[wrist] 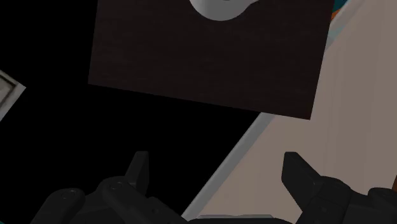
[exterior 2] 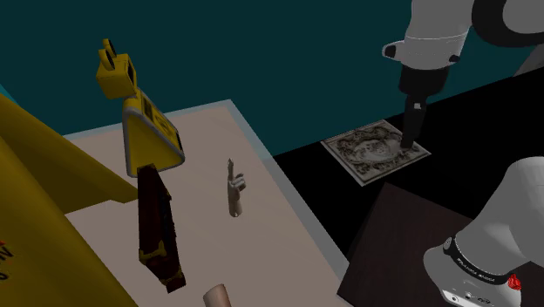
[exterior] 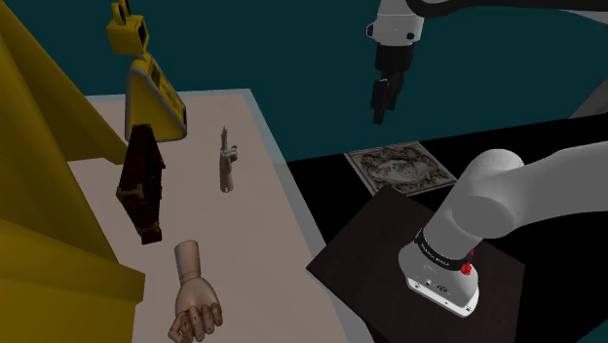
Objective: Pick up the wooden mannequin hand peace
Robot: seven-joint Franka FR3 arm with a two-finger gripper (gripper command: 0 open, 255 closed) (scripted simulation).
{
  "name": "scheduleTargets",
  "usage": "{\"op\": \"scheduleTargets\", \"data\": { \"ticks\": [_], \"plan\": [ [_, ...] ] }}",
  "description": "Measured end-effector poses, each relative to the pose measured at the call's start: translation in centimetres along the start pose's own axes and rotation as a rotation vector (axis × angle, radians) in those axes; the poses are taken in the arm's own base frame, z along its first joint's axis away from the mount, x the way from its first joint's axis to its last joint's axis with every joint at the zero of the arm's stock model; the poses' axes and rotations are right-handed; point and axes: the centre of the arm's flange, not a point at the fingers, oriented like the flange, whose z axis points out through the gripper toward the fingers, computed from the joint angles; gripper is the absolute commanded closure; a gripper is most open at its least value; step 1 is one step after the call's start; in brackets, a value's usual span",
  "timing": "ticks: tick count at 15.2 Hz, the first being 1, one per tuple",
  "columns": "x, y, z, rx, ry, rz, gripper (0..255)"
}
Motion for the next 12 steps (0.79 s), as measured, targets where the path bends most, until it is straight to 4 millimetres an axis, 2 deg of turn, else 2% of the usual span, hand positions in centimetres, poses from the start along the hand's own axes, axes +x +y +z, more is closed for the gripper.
{"op": "scheduleTargets", "data": {
  "ticks": [2, 4, 12],
  "plan": [
    [0.5, -0.2, 0.4, 0.0, 0.002, -0.003, 0],
    [2.1, -0.8, 1.2, -0.001, 0.014, -0.011, 0],
    [10.6, -3.6, 4.8, -0.005, 0.074, -0.055, 0]
  ]
}}
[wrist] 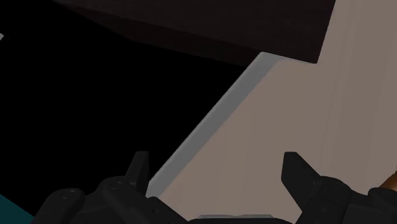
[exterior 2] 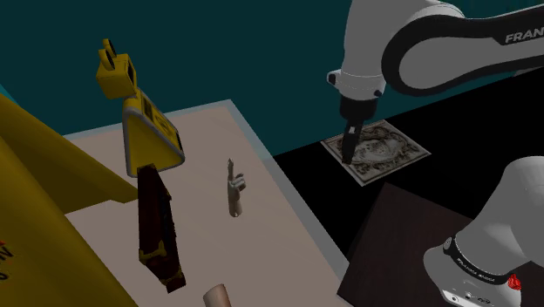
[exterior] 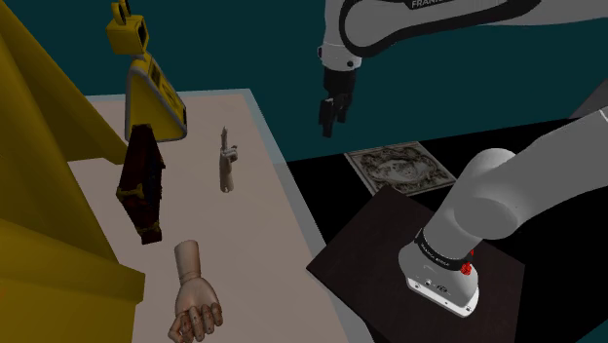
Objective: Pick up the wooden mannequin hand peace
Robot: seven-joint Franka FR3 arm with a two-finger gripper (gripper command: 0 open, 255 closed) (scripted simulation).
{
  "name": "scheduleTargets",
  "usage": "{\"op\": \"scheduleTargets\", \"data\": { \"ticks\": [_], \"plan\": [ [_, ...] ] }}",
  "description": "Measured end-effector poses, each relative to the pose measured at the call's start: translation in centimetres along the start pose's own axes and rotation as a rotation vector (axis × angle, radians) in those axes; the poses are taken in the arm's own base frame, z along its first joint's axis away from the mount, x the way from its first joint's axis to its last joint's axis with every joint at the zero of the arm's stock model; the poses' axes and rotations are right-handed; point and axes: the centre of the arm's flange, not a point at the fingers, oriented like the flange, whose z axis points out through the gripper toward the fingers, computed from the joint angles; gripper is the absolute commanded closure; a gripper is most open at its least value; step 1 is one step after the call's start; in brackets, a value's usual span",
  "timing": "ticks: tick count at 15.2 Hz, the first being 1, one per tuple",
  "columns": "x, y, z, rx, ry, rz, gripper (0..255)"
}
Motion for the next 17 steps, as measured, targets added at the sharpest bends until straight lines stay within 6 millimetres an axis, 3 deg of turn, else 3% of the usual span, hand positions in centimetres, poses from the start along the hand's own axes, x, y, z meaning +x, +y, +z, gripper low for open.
{"op": "scheduleTargets", "data": {
  "ticks": [9, 17],
  "plan": [
    [9.3, -2.6, 4.1, -0.005, 0.07, -0.05, 0],
    [18.3, -6.2, 7.6, -0.008, 0.131, -0.094, 0]
  ]
}}
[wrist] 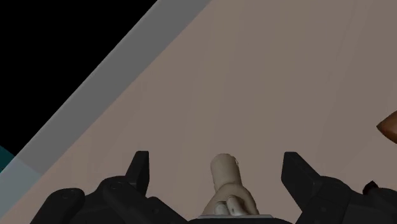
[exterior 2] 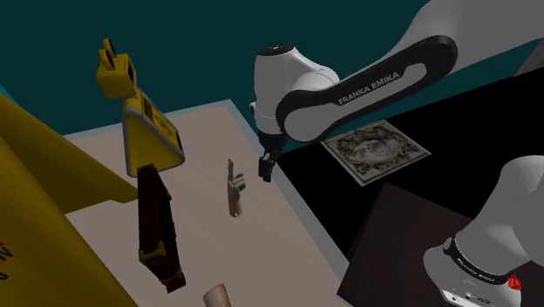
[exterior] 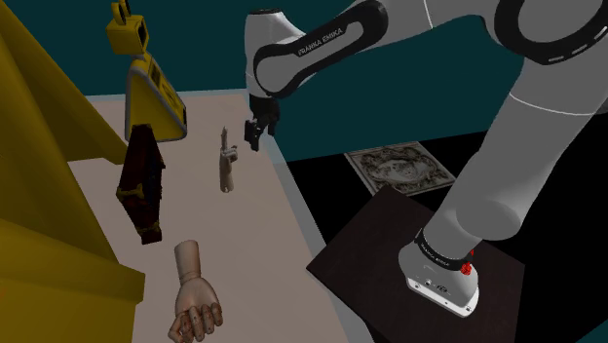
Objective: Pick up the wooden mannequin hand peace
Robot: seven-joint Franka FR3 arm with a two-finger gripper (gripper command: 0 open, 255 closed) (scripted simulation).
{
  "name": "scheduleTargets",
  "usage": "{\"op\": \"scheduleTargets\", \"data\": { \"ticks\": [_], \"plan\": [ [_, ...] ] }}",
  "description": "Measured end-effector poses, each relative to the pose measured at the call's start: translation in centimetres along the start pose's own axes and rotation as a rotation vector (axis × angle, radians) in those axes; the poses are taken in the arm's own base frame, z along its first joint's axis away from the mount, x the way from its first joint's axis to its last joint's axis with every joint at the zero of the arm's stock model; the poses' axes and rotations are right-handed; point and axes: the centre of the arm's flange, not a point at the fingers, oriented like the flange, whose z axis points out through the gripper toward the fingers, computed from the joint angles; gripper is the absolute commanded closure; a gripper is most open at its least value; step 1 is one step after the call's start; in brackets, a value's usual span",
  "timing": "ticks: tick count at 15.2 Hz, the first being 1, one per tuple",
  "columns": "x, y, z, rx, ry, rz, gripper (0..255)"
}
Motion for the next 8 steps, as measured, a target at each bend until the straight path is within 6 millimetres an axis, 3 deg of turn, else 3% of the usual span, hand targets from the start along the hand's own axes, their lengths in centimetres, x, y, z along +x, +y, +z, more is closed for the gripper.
{"op": "scheduleTargets", "data": {
  "ticks": [8],
  "plan": [
    [8.1, -2.7, 3.7, -0.003, 0.058, -0.042, 0]
  ]
}}
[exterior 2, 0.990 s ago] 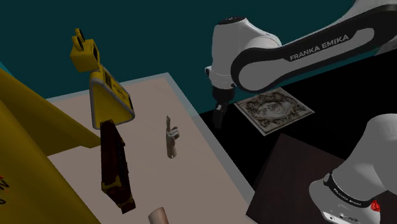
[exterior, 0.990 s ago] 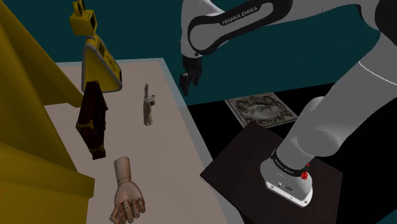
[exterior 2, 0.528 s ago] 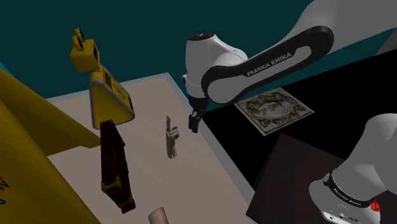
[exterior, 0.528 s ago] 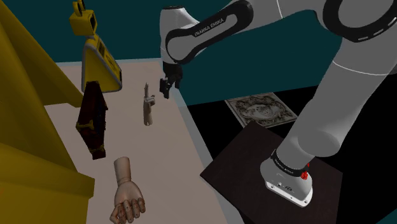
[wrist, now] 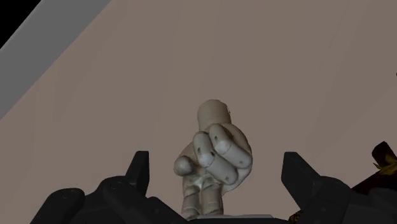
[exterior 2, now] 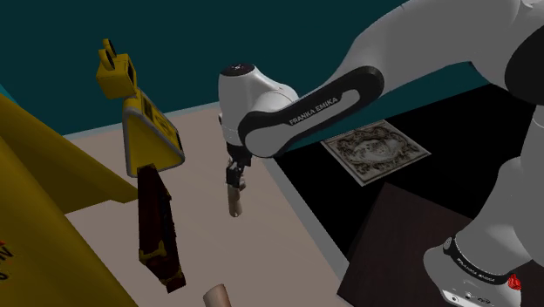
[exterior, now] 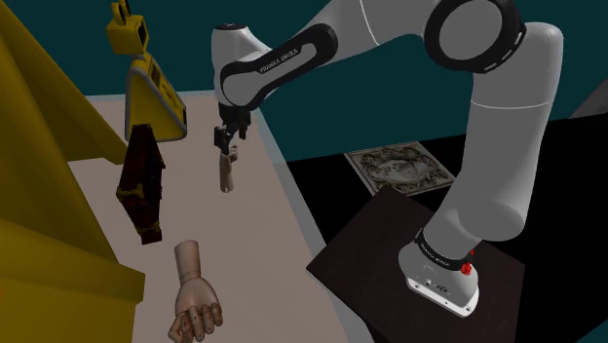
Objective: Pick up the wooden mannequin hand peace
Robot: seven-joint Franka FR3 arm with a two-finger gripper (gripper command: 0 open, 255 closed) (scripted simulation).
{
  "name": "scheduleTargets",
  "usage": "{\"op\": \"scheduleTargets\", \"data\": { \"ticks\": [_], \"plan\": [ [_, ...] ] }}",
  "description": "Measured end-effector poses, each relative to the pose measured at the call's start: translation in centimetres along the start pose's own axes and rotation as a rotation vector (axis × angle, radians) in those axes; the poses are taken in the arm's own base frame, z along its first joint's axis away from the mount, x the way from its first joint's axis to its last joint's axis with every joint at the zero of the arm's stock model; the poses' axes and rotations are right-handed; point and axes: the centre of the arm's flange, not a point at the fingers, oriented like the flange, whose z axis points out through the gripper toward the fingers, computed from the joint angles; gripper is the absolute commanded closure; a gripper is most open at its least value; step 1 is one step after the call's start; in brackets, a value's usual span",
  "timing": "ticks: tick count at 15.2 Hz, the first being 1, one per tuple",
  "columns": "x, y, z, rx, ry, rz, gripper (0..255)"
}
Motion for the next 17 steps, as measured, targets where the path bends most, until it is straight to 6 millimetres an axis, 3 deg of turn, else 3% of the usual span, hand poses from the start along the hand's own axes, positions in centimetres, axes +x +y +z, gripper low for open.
{"op": "scheduleTargets", "data": {
  "ticks": [8, 9, 17],
  "plan": [
    [0.3, -0.3, 3.9, -0.001, 0.005, -0.003, 0],
    [0.3, -0.3, 4.0, -0.001, 0.005, -0.003, 255],
    [0.4, -0.4, 4.0, 0.0, 0.01, -0.005, 255]
  ]
}}
